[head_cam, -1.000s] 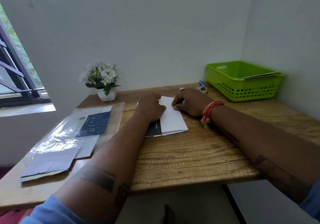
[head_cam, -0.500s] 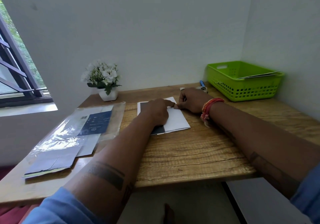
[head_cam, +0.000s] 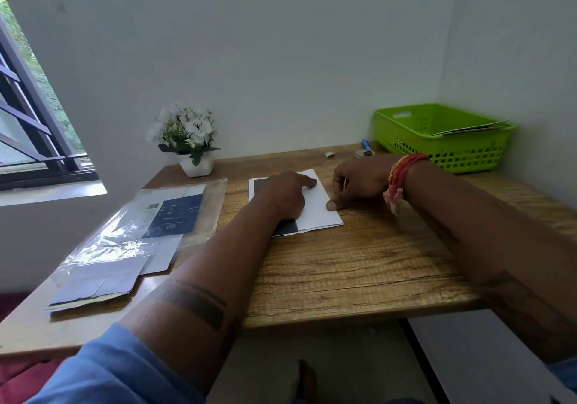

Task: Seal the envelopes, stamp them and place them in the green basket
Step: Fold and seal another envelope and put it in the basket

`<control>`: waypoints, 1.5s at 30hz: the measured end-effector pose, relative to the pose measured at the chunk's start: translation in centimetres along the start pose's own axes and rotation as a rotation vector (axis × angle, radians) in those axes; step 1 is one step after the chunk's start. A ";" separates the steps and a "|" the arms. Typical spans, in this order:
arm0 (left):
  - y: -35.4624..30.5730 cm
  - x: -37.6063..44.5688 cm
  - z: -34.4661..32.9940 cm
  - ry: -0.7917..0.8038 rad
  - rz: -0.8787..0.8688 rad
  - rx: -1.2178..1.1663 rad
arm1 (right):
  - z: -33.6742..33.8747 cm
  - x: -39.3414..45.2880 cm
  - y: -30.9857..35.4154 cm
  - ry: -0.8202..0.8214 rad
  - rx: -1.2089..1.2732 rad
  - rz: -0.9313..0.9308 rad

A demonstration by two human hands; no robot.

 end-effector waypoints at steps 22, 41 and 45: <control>-0.1 -0.3 0.2 -0.016 -0.017 0.027 | 0.6 -1.0 -0.6 -0.214 0.135 0.191; 0.4 -0.2 0.2 -0.011 0.025 -0.008 | -0.4 3.4 1.0 -0.264 -0.170 0.098; 0.5 -0.1 0.1 -0.006 0.029 -0.030 | -0.1 4.7 0.8 -0.277 -0.190 0.062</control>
Point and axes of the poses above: each hand's wrist, its own x-axis towards the middle knuckle, its own z-axis out of the back of the hand, y = z × x, the point moved 9 cm from there along x, towards the middle knuckle, and after that the axes turned 12 degrees about x, right-handed, at the moved point
